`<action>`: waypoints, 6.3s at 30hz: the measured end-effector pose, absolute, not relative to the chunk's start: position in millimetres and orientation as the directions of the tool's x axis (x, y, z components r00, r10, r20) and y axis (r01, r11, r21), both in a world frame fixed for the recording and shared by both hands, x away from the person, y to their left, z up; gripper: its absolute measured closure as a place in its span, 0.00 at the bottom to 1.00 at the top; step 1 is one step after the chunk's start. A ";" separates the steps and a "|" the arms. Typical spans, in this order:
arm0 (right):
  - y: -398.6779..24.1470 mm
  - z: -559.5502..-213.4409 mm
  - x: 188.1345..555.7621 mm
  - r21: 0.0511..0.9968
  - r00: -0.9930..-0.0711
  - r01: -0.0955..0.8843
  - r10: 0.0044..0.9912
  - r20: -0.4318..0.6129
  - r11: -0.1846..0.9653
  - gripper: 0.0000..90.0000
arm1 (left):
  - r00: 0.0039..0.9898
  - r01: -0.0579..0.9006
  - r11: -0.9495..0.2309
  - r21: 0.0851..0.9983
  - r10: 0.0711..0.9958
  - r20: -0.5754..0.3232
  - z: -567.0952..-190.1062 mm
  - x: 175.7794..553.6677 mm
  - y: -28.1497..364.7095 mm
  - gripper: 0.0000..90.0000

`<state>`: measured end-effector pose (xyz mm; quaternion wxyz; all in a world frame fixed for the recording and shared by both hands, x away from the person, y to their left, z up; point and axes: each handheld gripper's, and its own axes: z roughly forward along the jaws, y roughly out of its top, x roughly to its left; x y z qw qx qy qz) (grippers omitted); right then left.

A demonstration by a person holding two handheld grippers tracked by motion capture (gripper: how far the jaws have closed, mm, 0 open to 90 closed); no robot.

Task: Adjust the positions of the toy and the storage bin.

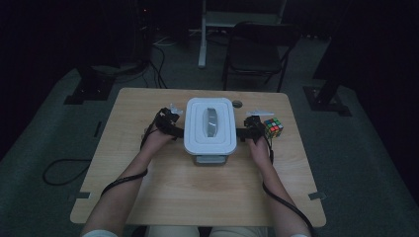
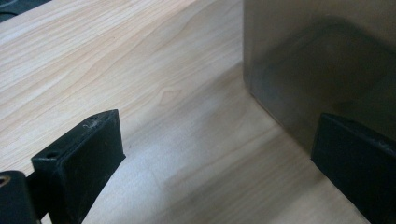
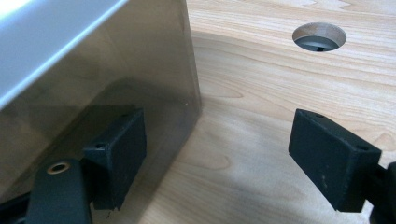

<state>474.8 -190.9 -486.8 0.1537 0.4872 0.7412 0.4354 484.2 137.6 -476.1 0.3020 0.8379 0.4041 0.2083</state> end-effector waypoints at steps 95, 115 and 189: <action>-306.9 -490.6 393.1 0.860 -0.364 0.508 0.917 0.165 0.047 0.14 | 0.685 0.562 -0.465 0.684 0.725 -0.070 -512.1 311.5 201.7 0.05; -312.5 -500.0 462.4 0.797 -0.284 0.598 0.953 0.110 0.086 0.13 | 0.648 0.559 -0.459 0.690 0.761 -0.019 -523.7 294.3 236.0 0.00; -345.7 -504.6 271.4 0.737 -0.259 0.651 0.966 -0.010 0.182 0.38 | 0.531 0.614 -0.395 0.683 0.847 0.013 -524.4 294.2 220.9 0.01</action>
